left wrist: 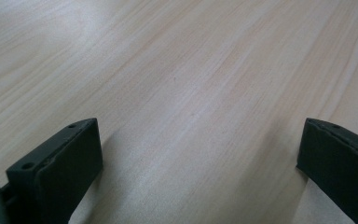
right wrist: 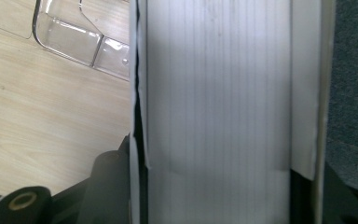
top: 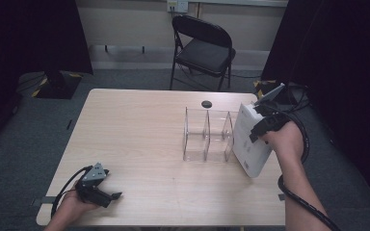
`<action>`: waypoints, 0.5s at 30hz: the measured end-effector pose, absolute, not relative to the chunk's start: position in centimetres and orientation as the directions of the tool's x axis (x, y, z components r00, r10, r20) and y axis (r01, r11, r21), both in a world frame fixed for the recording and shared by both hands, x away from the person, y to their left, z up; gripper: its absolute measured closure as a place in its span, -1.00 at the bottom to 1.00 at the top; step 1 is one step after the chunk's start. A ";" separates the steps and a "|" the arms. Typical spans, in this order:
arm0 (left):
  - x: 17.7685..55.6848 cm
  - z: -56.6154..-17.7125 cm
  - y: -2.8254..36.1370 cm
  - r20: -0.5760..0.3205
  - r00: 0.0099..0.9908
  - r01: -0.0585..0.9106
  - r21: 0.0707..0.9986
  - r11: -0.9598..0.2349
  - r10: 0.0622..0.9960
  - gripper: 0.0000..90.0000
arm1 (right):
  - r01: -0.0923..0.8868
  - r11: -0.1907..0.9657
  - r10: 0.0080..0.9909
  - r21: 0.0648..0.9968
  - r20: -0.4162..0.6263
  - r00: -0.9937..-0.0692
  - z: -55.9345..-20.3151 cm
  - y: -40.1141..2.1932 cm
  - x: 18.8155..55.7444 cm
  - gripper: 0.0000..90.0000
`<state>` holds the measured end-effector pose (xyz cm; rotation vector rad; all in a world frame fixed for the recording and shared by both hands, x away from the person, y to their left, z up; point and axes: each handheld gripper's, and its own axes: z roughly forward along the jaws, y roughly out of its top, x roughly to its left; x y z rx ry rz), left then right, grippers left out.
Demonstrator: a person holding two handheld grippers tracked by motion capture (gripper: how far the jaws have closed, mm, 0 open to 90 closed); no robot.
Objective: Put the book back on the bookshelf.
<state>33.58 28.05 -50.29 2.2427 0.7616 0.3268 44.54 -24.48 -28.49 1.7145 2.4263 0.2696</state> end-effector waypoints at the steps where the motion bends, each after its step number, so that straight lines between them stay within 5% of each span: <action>1: 33.6 -50.3 28.1 0.005 0.792 0.424 0.715 -0.555 0.611 -1.00 | 0.913 0.328 0.943 0.242 -0.031 -0.330 -28.6 -24.3 44.6 0.17; 15: 33.6 -50.3 28.0 0.004 0.791 0.425 0.716 -0.554 0.612 -1.00 | 0.920 0.309 0.950 0.239 -0.034 -0.310 -28.7 -23.8 45.6 0.17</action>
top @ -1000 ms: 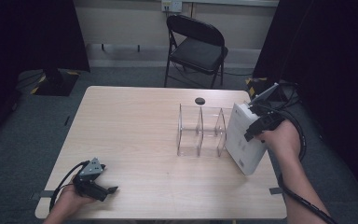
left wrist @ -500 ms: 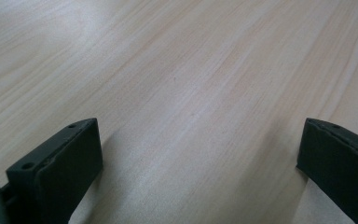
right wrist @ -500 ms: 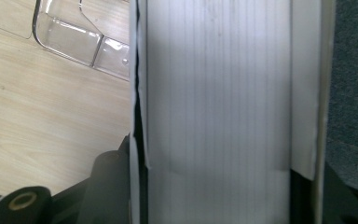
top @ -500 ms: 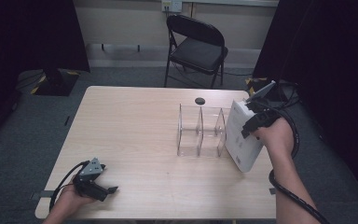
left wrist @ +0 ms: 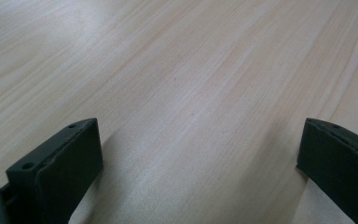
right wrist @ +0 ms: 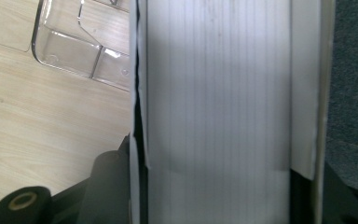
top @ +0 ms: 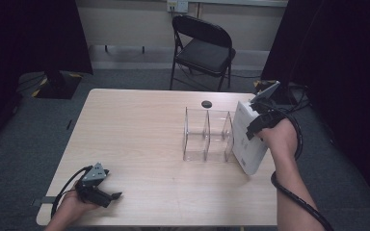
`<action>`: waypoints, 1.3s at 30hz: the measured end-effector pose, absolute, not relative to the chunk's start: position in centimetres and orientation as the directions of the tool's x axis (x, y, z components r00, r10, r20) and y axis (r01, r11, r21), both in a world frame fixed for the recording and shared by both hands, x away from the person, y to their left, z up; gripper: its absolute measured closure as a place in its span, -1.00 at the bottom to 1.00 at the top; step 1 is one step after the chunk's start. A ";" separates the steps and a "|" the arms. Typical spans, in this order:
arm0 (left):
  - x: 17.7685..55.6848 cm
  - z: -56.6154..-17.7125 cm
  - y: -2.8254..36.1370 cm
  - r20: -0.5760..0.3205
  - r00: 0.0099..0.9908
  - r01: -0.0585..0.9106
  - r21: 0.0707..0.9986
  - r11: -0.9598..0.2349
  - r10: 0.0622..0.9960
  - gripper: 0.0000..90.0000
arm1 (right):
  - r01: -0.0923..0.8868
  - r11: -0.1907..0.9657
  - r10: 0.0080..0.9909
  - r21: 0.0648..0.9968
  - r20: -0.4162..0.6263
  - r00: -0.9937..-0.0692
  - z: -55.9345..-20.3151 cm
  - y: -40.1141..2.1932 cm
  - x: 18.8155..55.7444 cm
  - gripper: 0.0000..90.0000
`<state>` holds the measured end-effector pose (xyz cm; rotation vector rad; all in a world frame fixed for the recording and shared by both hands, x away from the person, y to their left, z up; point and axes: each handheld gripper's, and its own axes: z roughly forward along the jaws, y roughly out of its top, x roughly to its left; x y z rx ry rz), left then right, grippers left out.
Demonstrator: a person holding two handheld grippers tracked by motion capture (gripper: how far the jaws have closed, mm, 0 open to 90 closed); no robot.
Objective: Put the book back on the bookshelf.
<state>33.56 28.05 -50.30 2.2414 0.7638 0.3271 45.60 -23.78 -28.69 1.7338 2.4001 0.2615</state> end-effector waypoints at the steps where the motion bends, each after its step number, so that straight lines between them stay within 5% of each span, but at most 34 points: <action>1: 33.6 -50.3 28.0 0.005 0.791 0.425 0.716 -0.554 0.612 -1.00 | 0.921 0.303 0.952 0.244 -0.035 -0.303 -28.7 -23.8 45.6 0.17; 39: 33.6 -50.3 28.0 0.004 0.791 0.425 0.716 -0.554 0.612 -1.00 | 0.938 0.235 0.971 0.256 -0.025 -0.236 -29.7 -23.0 48.0 0.17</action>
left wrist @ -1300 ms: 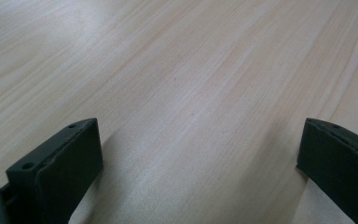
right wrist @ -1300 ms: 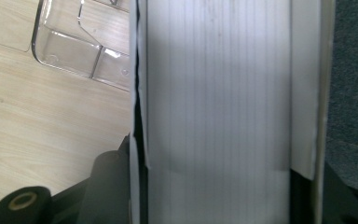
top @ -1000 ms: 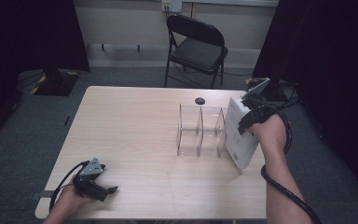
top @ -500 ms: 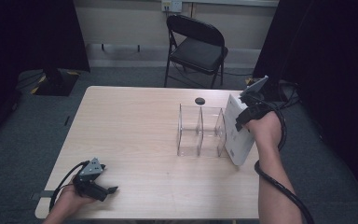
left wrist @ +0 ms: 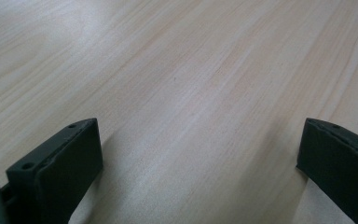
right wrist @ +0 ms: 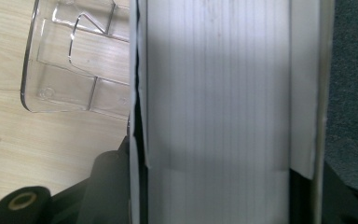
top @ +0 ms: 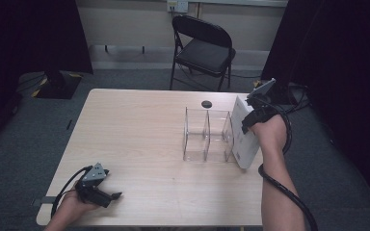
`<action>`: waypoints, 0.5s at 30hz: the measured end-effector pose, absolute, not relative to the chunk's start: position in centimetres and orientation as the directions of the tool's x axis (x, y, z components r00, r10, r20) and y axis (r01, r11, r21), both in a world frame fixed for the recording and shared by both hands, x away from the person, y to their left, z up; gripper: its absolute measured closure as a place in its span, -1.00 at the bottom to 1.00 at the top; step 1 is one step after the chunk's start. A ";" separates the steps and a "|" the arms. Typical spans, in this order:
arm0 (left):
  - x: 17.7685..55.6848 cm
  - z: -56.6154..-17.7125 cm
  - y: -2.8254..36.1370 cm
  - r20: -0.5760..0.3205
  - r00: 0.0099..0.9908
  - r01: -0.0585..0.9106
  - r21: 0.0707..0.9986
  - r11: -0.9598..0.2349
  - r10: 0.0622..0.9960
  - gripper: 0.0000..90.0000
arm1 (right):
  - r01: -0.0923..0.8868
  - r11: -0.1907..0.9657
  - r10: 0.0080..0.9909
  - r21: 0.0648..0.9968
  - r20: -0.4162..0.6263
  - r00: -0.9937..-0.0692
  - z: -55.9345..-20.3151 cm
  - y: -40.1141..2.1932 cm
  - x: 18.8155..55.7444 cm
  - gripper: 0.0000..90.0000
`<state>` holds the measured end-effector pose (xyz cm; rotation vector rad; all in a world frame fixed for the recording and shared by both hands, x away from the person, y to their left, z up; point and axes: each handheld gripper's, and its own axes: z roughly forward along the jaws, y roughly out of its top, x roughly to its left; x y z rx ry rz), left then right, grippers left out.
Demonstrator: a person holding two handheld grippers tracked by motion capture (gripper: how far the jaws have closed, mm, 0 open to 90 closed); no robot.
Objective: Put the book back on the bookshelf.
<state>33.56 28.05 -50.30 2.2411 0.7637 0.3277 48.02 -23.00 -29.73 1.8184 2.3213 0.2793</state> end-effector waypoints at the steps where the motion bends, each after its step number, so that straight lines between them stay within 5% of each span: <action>1: 33.6 -50.3 28.0 0.004 0.791 0.425 0.716 -0.554 0.612 -1.00 | 0.939 0.230 0.972 0.257 -0.024 -0.232 -29.8 -23.0 48.1 0.17; 15: 33.6 -50.3 28.0 0.004 0.790 0.425 0.716 -0.553 0.613 -1.00 | 0.942 0.205 0.978 0.267 -0.013 -0.209 -30.5 -22.7 48.8 0.17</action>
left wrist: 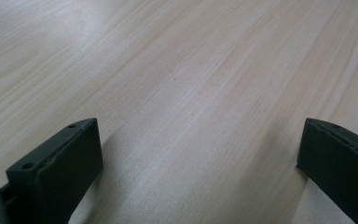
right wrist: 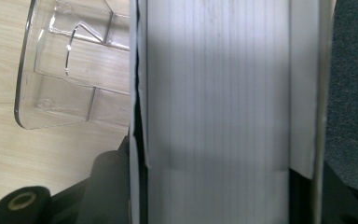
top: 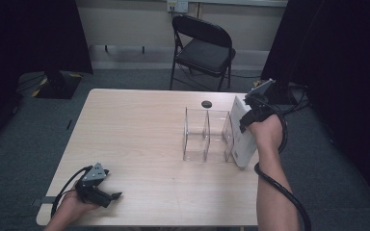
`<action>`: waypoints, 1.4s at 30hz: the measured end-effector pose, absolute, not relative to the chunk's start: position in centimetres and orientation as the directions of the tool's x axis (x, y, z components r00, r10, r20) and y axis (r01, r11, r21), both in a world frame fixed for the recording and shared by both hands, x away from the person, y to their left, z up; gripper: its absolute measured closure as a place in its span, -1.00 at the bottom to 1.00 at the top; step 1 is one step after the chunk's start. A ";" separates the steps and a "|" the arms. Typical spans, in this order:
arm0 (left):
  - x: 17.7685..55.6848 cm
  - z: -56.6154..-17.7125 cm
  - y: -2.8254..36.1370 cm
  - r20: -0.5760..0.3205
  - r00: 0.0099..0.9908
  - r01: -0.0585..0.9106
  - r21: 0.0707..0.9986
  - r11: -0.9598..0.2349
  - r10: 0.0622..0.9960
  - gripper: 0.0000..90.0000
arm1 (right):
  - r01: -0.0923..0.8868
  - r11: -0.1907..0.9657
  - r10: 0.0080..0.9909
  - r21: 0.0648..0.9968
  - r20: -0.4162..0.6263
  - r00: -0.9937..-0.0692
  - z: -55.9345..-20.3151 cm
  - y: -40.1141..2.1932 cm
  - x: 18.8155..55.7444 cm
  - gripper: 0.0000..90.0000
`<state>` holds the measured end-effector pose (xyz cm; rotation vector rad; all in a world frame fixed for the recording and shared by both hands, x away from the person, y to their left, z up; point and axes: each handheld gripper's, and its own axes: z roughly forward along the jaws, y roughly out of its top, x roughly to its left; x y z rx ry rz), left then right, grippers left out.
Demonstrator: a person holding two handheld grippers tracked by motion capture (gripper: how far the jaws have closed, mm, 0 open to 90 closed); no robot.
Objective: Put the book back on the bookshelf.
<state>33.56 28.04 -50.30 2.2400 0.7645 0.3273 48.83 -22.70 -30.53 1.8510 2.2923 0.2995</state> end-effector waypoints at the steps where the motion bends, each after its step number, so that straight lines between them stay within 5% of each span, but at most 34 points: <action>1: 33.6 -50.3 28.0 0.004 0.791 0.425 0.716 -0.553 0.612 -1.00 | 0.942 0.204 0.978 0.267 -0.012 -0.209 -30.6 -22.8 48.9 0.17; 42: 33.6 -50.3 28.0 0.003 0.790 0.425 0.717 -0.553 0.613 -1.00 | 0.935 0.160 0.986 0.316 -0.014 -0.164 -31.3 -22.3 49.3 0.17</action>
